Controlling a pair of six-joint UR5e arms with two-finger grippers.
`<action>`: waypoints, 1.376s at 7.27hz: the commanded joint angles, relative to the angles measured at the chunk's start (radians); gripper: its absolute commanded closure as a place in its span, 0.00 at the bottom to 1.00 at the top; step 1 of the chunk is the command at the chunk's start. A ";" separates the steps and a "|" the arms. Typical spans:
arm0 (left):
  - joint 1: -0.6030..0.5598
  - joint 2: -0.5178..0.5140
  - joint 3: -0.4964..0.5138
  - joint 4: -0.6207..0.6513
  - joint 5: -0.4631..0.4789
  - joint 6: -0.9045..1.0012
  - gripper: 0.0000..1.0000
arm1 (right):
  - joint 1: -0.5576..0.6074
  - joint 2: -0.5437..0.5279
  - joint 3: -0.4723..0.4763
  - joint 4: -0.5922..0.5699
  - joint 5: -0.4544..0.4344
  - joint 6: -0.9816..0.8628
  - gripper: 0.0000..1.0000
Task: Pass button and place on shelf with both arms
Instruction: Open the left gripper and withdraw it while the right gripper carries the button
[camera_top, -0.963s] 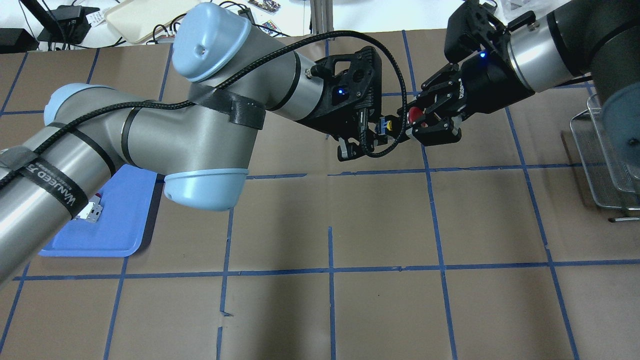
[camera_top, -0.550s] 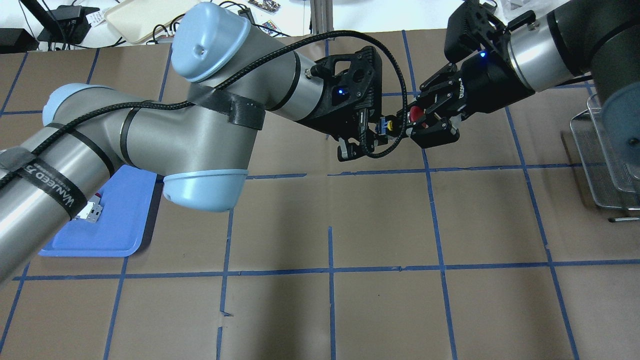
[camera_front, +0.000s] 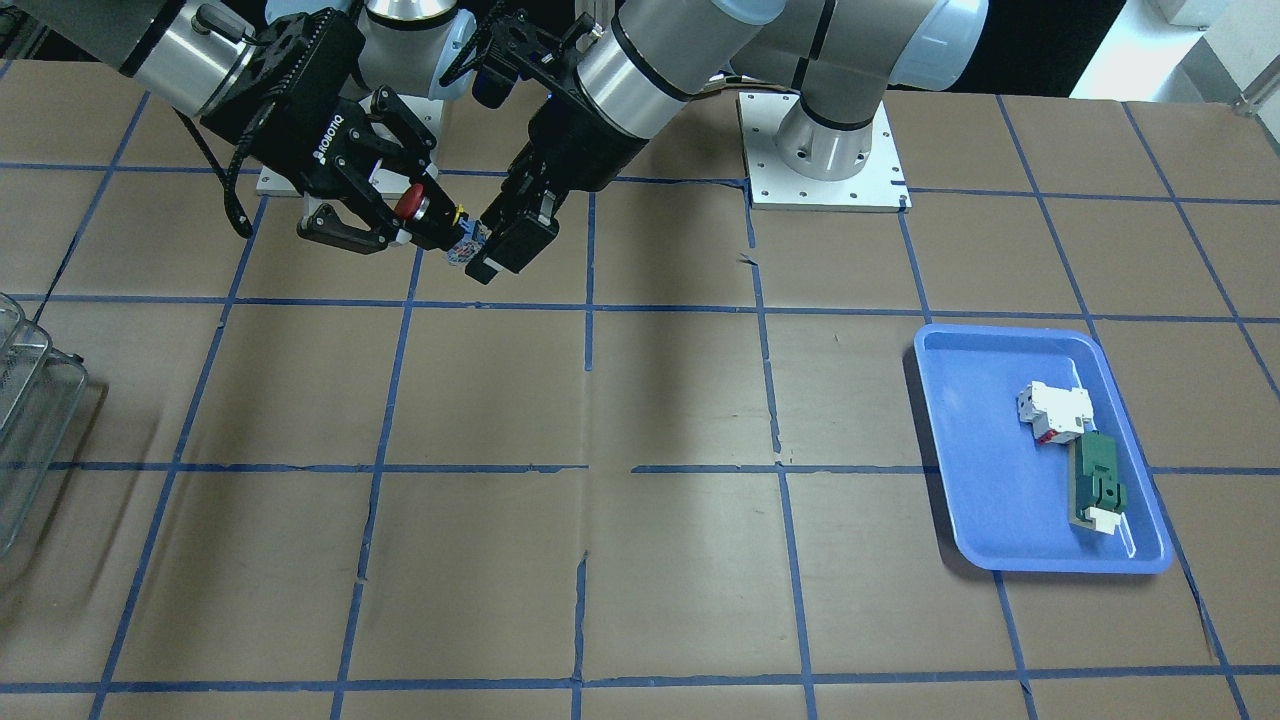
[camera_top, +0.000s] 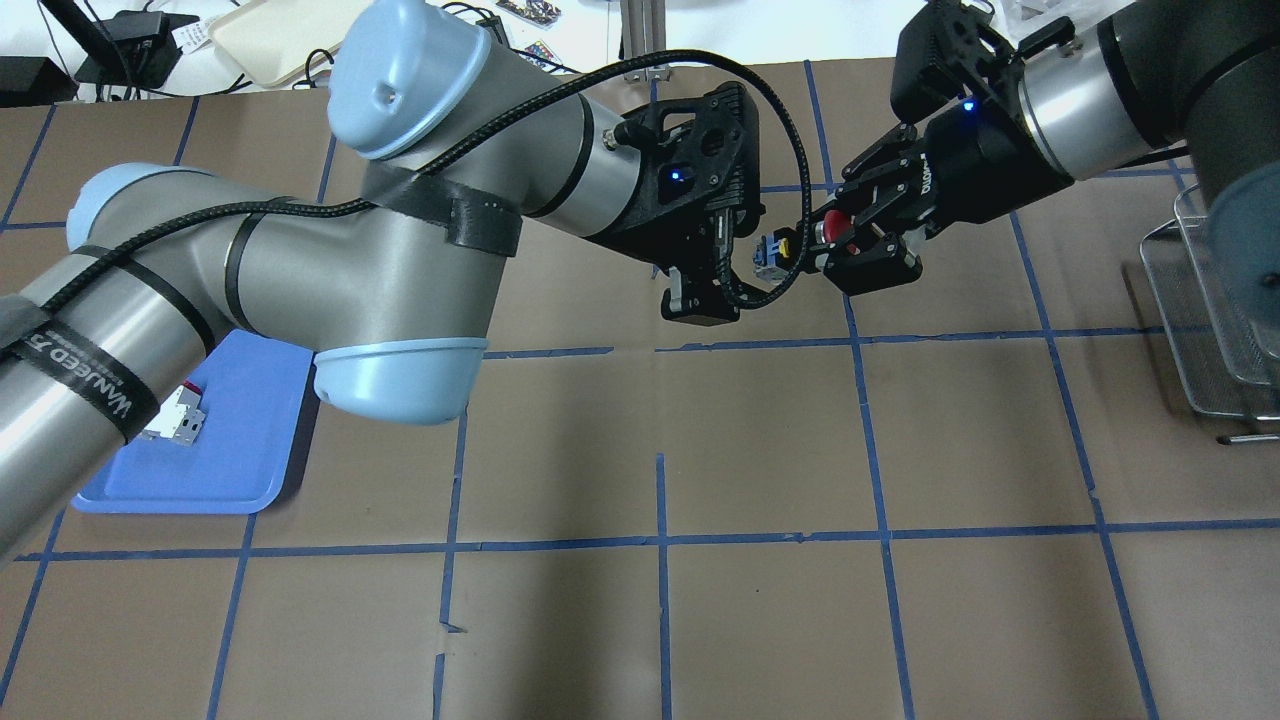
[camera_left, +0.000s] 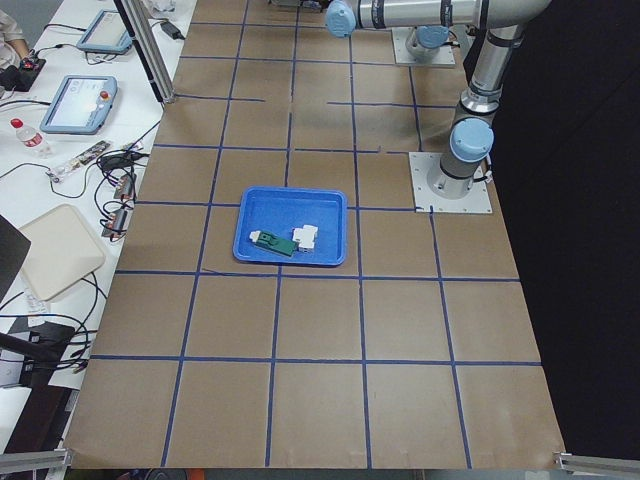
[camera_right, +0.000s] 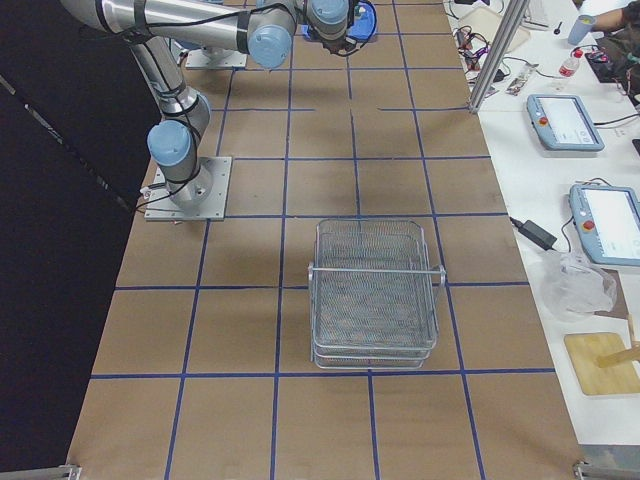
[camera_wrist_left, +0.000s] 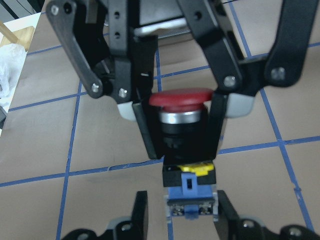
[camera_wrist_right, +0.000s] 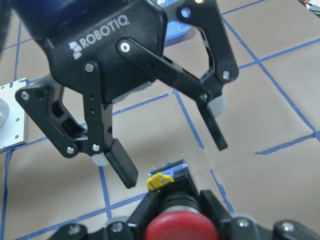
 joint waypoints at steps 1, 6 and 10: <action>0.038 0.022 0.000 -0.011 0.020 -0.005 0.00 | -0.021 0.004 -0.007 -0.018 -0.140 -0.008 1.00; 0.174 0.139 -0.003 -0.442 0.364 -0.008 0.00 | -0.372 0.017 -0.118 -0.015 -0.446 -0.001 1.00; 0.332 0.151 -0.022 -0.476 0.426 -0.126 0.00 | -0.529 0.309 -0.362 -0.008 -0.673 -0.008 1.00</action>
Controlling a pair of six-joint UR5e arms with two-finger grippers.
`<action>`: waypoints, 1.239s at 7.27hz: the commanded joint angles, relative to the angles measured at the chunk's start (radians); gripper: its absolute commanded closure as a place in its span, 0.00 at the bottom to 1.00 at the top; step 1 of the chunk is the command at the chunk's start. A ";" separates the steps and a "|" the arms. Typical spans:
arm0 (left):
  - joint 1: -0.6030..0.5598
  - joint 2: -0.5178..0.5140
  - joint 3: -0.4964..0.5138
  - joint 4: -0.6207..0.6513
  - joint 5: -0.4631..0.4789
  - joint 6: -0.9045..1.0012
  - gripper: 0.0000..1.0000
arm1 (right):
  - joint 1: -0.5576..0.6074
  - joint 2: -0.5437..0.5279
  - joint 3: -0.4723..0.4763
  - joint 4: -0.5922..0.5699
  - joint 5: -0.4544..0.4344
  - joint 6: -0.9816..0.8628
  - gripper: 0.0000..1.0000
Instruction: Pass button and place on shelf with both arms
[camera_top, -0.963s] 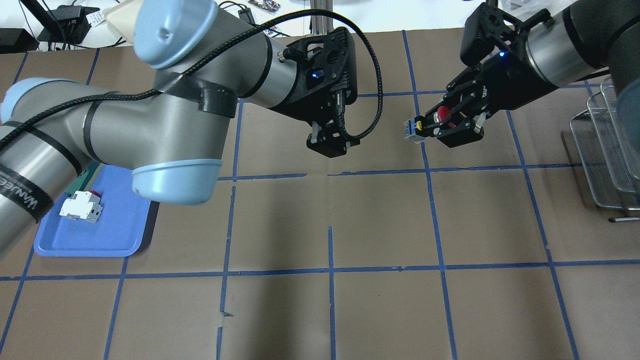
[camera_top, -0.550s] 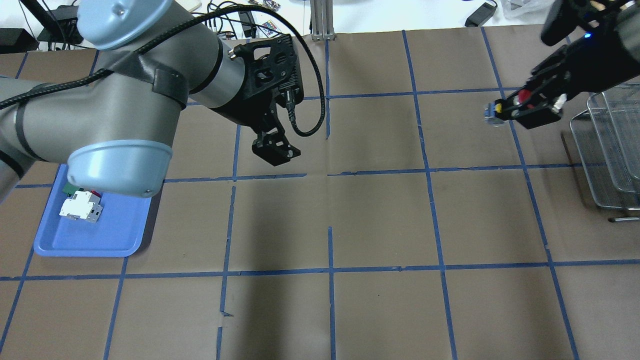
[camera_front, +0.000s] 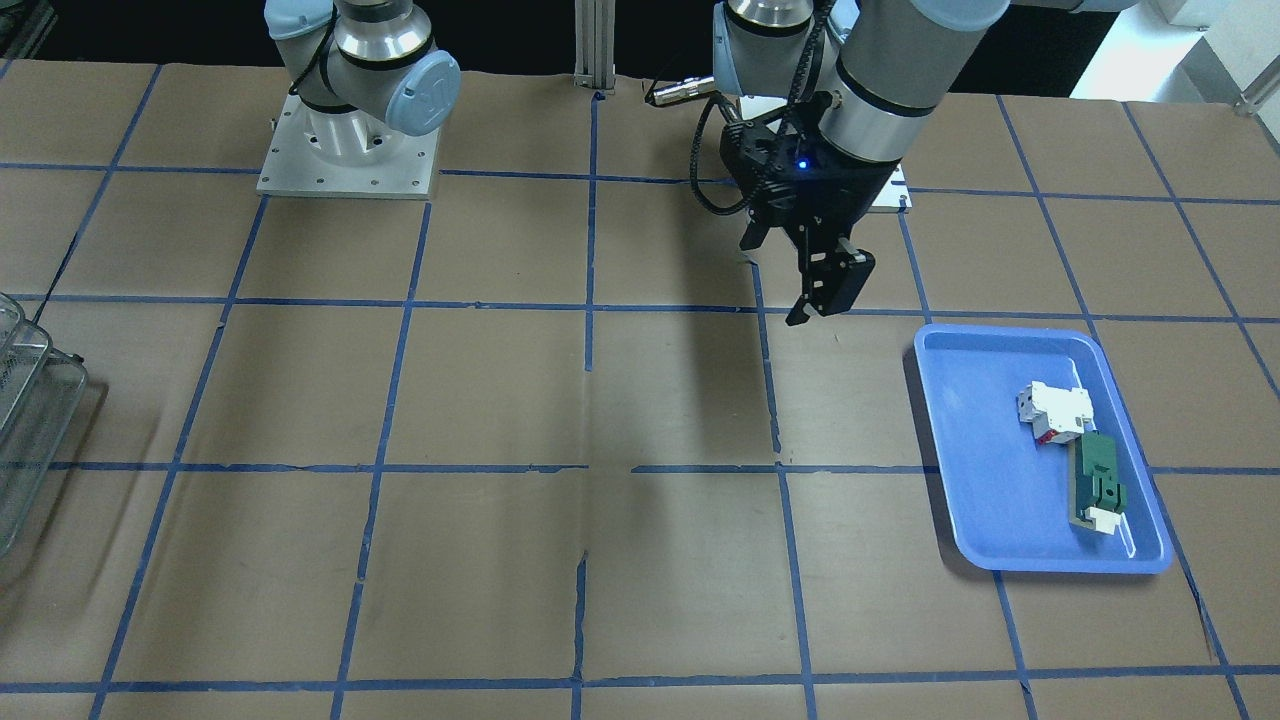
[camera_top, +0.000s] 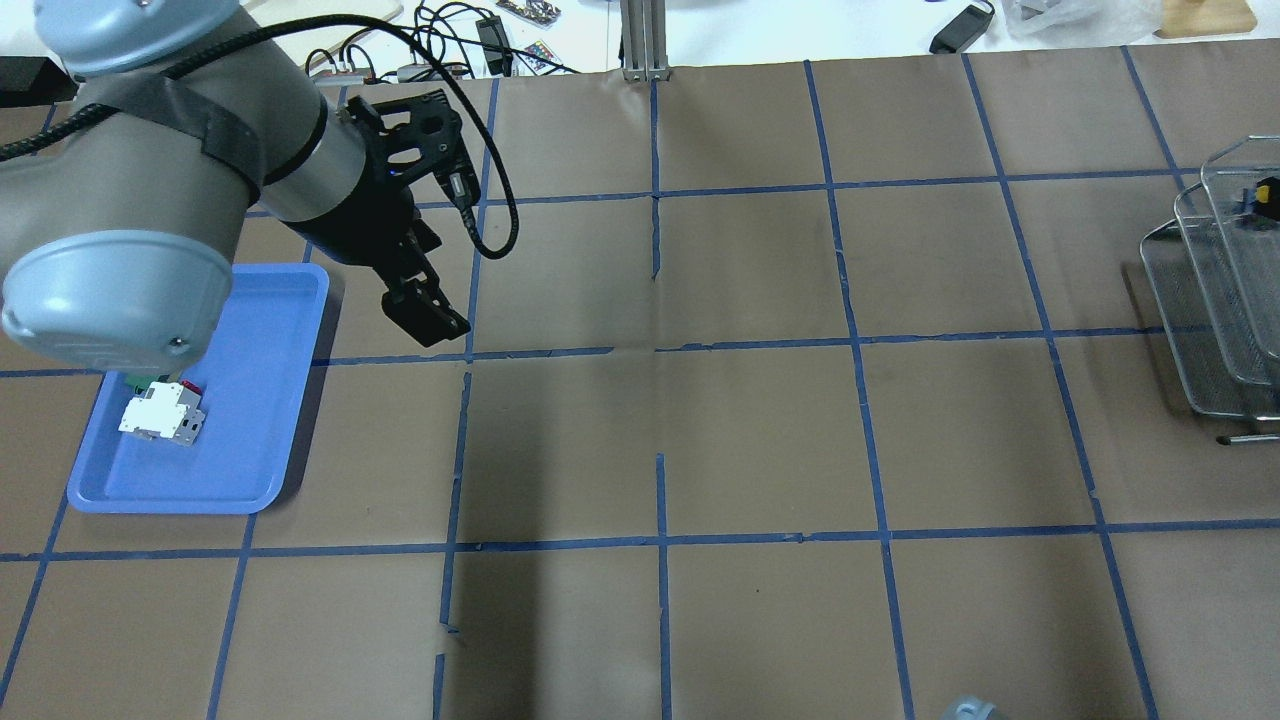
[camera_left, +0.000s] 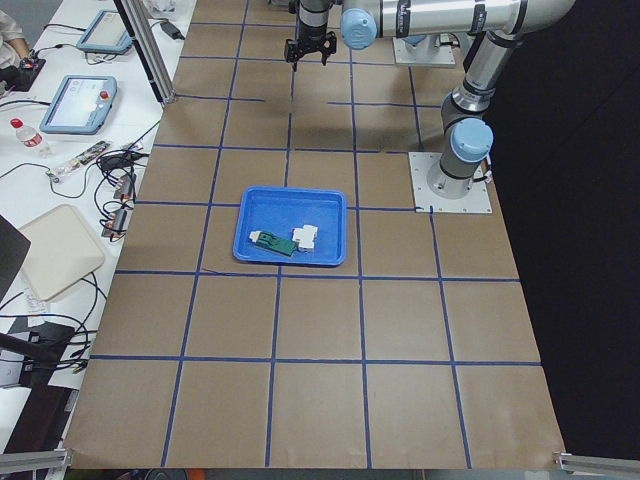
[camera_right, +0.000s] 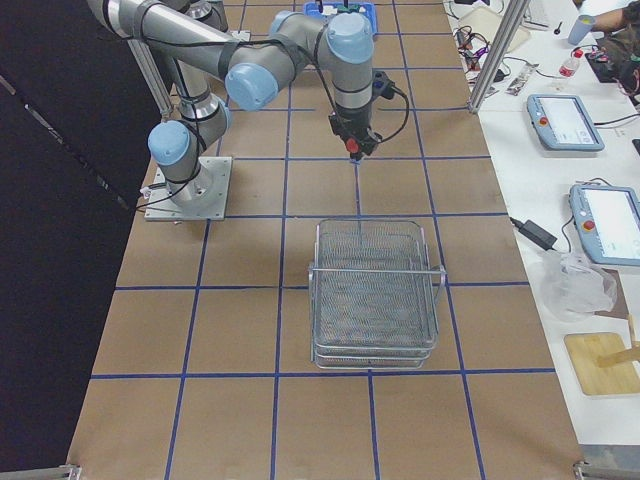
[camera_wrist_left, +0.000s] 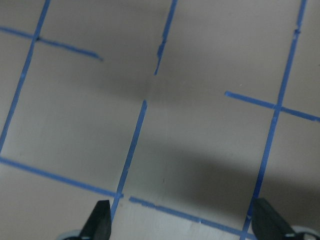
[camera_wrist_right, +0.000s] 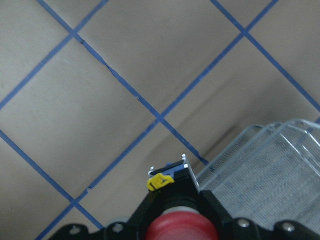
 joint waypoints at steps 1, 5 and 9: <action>0.028 0.023 -0.006 -0.022 0.085 -0.117 0.00 | -0.061 0.185 -0.139 0.014 -0.062 -0.013 1.00; 0.031 0.011 0.087 -0.045 0.163 -0.742 0.00 | -0.115 0.248 -0.140 0.005 -0.067 -0.011 1.00; 0.031 -0.034 0.201 -0.116 0.158 -1.148 0.00 | -0.112 0.274 -0.140 -0.002 -0.062 0.004 0.33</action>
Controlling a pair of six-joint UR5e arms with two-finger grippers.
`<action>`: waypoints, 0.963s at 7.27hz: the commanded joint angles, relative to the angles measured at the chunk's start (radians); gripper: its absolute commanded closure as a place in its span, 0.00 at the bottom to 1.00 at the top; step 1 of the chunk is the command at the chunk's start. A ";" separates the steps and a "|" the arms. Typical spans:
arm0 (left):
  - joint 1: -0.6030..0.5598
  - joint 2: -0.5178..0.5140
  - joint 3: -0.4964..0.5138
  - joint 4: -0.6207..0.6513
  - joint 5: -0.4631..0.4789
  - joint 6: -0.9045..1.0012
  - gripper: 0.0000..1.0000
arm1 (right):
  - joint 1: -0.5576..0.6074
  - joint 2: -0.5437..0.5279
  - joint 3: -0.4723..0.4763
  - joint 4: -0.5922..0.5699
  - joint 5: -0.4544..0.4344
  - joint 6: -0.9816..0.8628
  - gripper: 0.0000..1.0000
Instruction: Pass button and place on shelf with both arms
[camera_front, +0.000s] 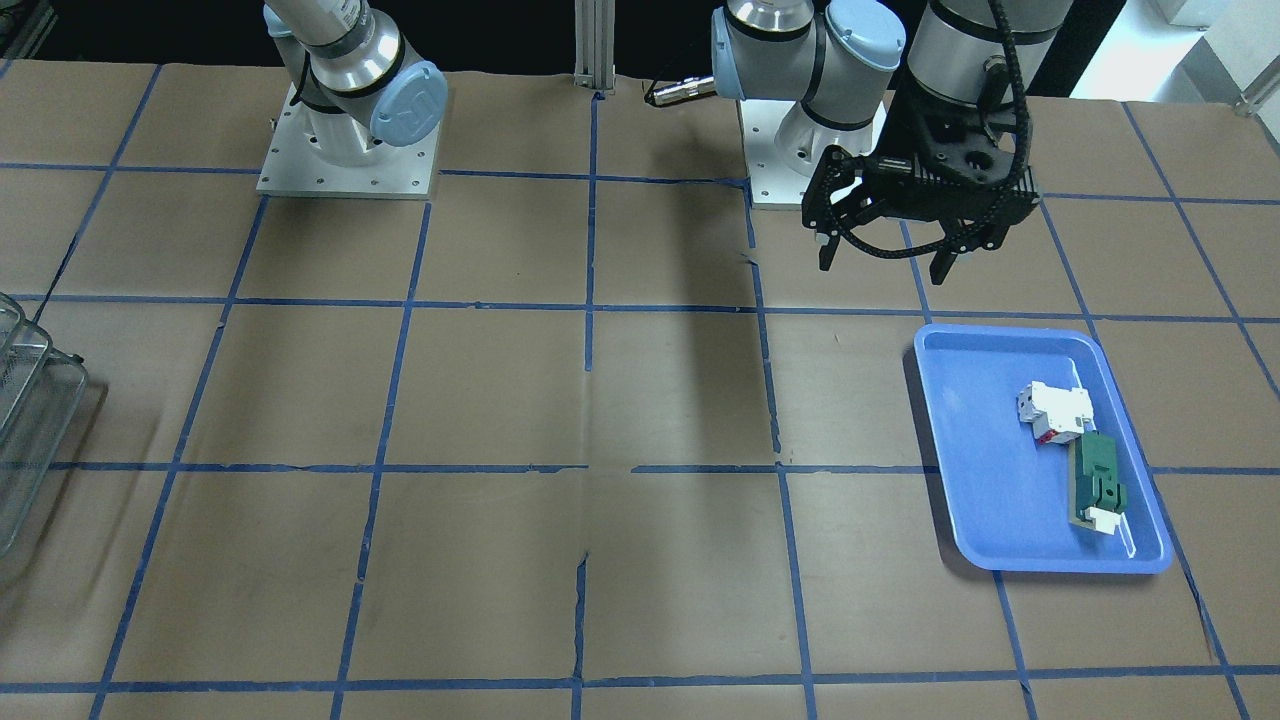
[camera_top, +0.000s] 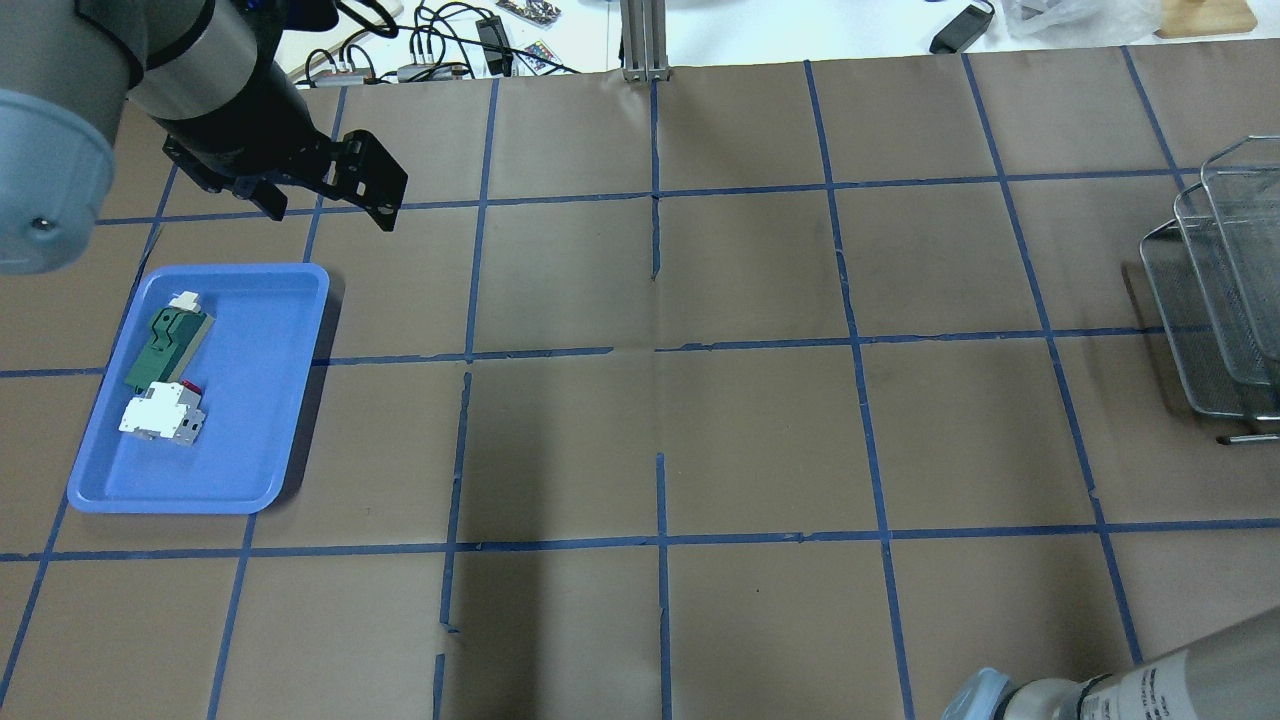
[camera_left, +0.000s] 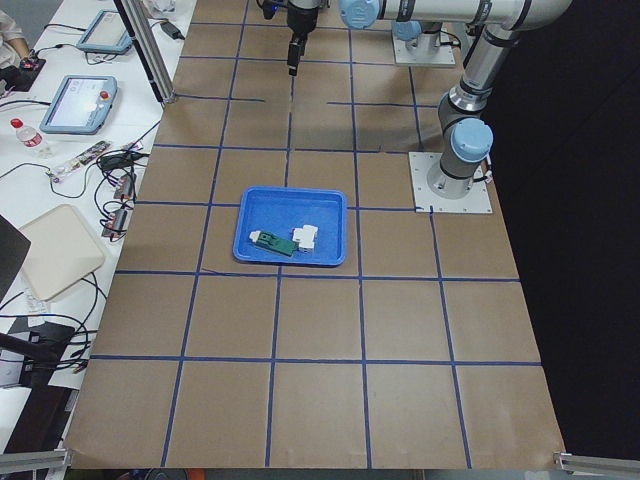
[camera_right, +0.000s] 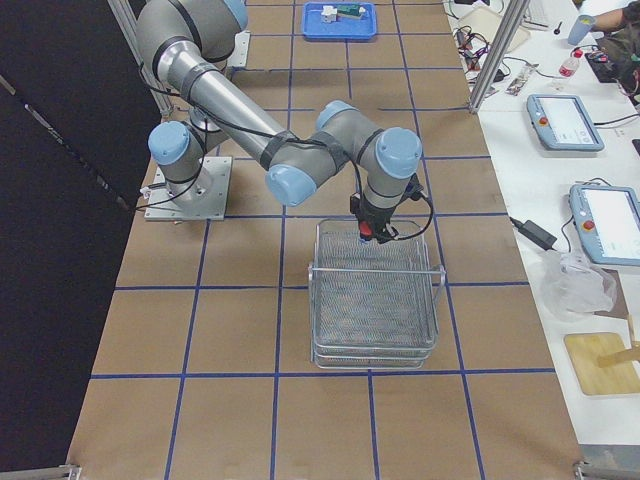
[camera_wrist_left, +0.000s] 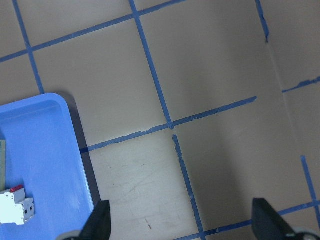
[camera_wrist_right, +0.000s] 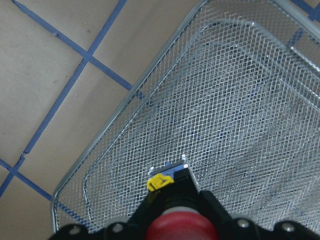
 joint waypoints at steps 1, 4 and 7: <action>-0.004 -0.005 0.012 -0.020 -0.008 -0.149 0.00 | 0.001 0.010 0.000 -0.002 0.001 0.001 0.14; -0.018 0.034 -0.031 -0.078 0.000 -0.154 0.00 | 0.004 0.011 -0.005 0.003 -0.007 0.001 0.02; -0.017 0.040 -0.025 -0.144 0.004 -0.143 0.00 | 0.013 -0.124 -0.011 0.090 -0.001 0.028 0.00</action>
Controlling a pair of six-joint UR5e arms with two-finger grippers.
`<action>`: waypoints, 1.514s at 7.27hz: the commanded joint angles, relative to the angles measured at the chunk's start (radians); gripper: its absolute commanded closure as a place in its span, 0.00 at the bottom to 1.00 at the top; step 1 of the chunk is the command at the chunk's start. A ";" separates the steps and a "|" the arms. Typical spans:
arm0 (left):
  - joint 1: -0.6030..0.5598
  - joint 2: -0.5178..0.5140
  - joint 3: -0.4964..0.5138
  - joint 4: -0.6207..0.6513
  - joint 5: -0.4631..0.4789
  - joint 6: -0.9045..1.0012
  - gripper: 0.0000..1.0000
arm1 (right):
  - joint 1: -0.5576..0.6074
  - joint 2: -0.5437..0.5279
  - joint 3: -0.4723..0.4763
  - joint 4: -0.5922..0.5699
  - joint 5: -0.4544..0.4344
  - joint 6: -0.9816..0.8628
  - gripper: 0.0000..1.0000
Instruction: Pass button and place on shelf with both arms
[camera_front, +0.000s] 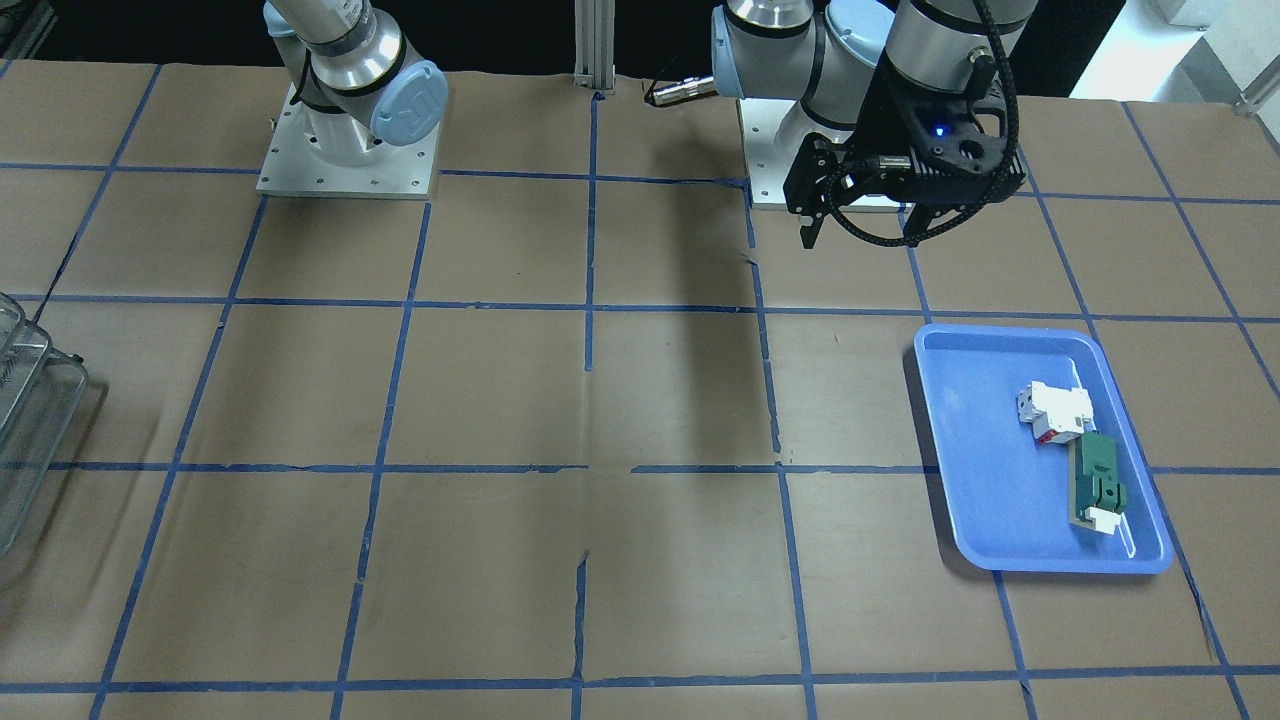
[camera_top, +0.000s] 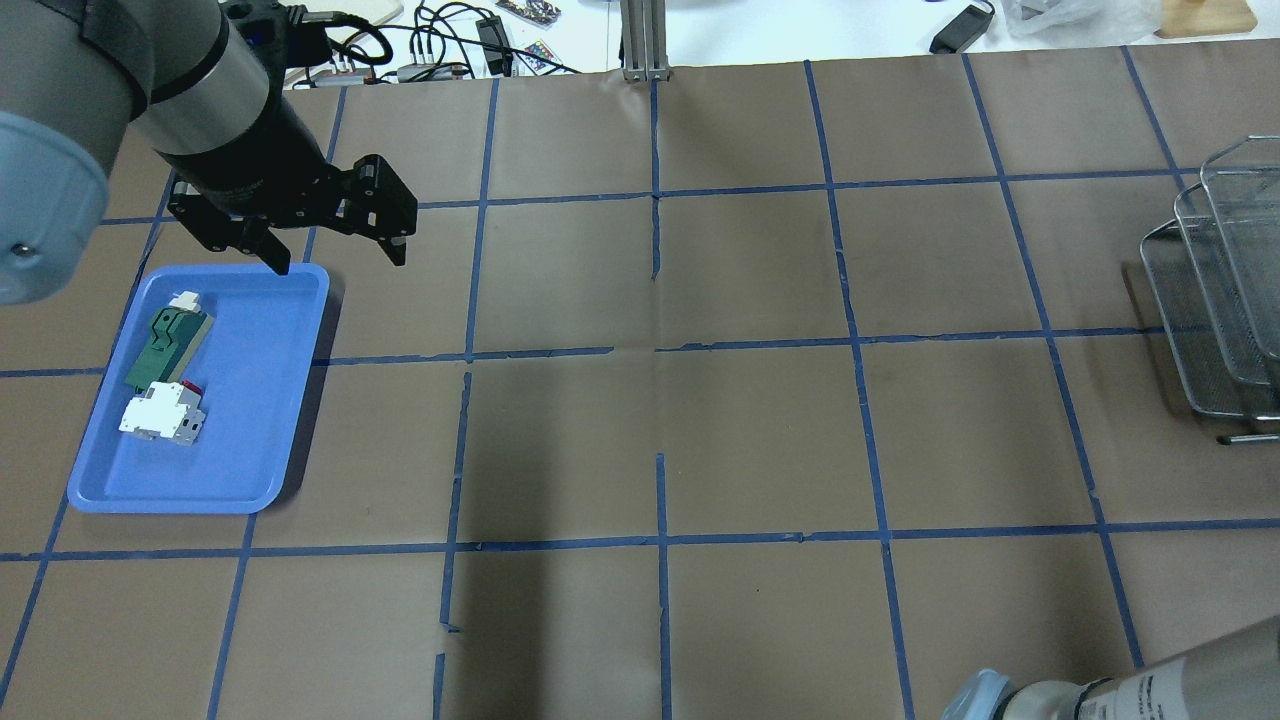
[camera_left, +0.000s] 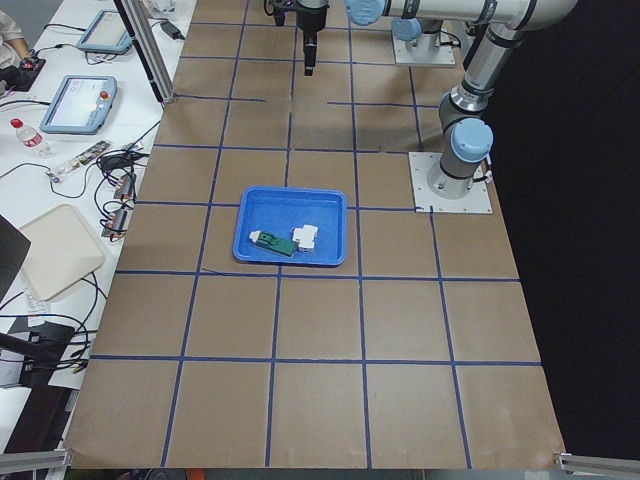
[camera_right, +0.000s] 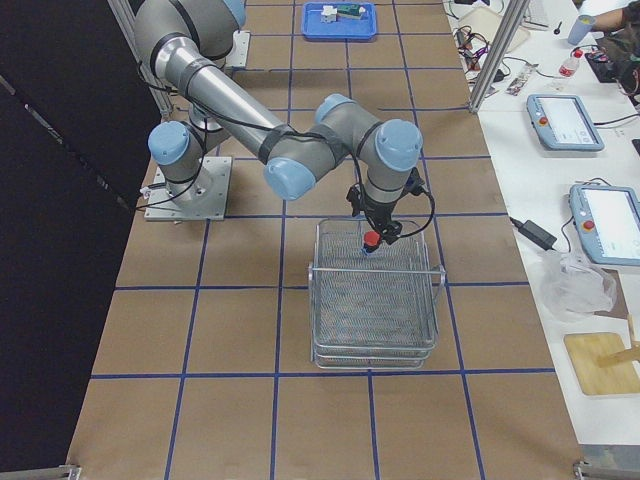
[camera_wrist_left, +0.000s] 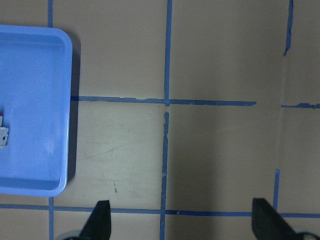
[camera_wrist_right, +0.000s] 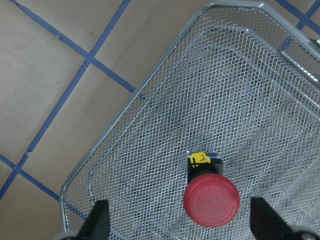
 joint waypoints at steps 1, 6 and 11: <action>0.004 -0.008 0.020 -0.046 0.002 0.002 0.00 | 0.044 -0.133 0.007 0.151 0.012 0.138 0.00; 0.004 0.003 0.008 -0.058 0.002 -0.003 0.00 | 0.614 -0.331 0.140 0.264 0.013 1.310 0.00; 0.015 -0.013 0.022 -0.058 0.004 0.004 0.00 | 0.765 -0.386 0.233 0.207 -0.007 1.582 0.00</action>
